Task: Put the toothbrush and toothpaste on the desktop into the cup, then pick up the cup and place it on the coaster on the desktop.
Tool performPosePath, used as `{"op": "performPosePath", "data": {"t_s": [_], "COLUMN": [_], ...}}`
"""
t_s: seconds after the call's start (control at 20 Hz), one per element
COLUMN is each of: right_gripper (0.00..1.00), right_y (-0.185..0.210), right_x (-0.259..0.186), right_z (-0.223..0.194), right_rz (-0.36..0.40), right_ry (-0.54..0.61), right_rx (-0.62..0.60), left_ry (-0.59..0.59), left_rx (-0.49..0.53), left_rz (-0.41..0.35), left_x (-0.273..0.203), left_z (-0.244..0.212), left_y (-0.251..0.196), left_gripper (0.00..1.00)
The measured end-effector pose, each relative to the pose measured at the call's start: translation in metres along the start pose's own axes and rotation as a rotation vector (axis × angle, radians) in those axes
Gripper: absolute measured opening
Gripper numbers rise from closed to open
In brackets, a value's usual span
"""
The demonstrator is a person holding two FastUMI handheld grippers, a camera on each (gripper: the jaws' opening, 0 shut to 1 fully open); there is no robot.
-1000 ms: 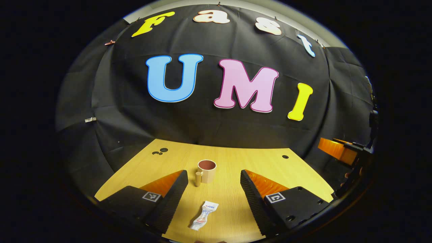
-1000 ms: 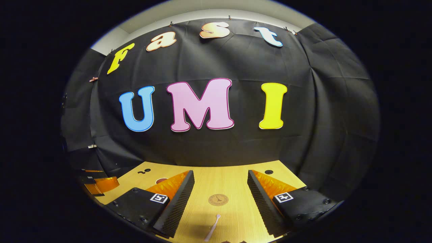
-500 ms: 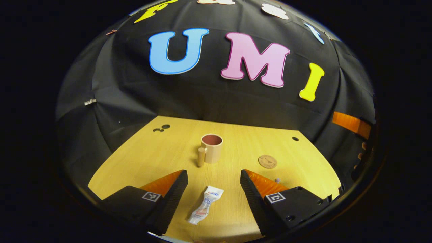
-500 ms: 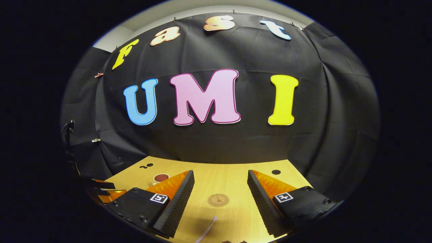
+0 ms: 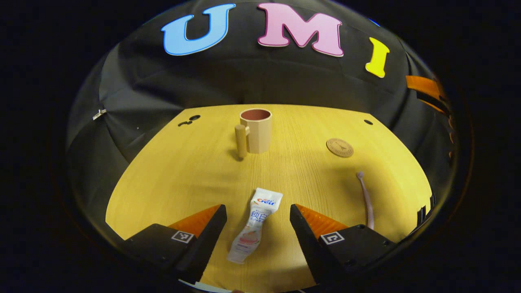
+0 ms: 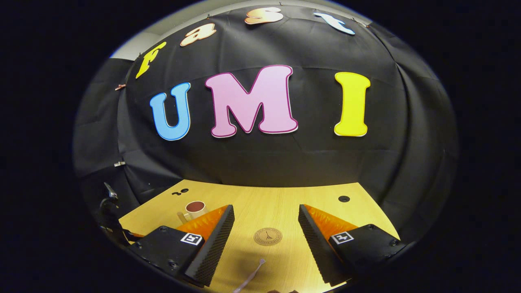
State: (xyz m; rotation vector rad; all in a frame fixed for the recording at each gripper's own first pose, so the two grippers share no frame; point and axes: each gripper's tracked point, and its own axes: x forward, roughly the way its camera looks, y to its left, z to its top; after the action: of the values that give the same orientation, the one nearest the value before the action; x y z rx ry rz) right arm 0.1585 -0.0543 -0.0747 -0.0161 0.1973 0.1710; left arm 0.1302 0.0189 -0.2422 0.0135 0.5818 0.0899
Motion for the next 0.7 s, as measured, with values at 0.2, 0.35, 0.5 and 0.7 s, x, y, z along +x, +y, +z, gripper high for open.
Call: {"op": "performPosePath", "data": {"t_s": [0.2,0.35,0.5,0.7], "right_gripper": [0.97,0.97,0.97,0.99], "right_y": [-0.010,-0.018,-0.023,-0.020], "right_x": [0.008,0.011,0.015,0.014], "right_z": [-0.015,-0.026,-0.035,-0.046], "right_rz": [-0.005,-0.008,-0.006,0.017], "right_ry": [0.037,0.065,0.090,0.113], "right_rx": [0.003,0.006,0.013,0.033], "left_ry": [0.066,0.112,0.161,0.193], "left_rx": [-0.001,0.006,0.017,-0.007], "left_rz": [0.004,-0.011,-0.018,-0.010], "left_x": [0.020,0.028,0.034,0.036], "left_z": [-0.019,-0.032,-0.045,-0.052], "left_y": [0.000,-0.001,-0.002,-0.001], "left_gripper": [0.97,0.97,0.94,0.88]}}
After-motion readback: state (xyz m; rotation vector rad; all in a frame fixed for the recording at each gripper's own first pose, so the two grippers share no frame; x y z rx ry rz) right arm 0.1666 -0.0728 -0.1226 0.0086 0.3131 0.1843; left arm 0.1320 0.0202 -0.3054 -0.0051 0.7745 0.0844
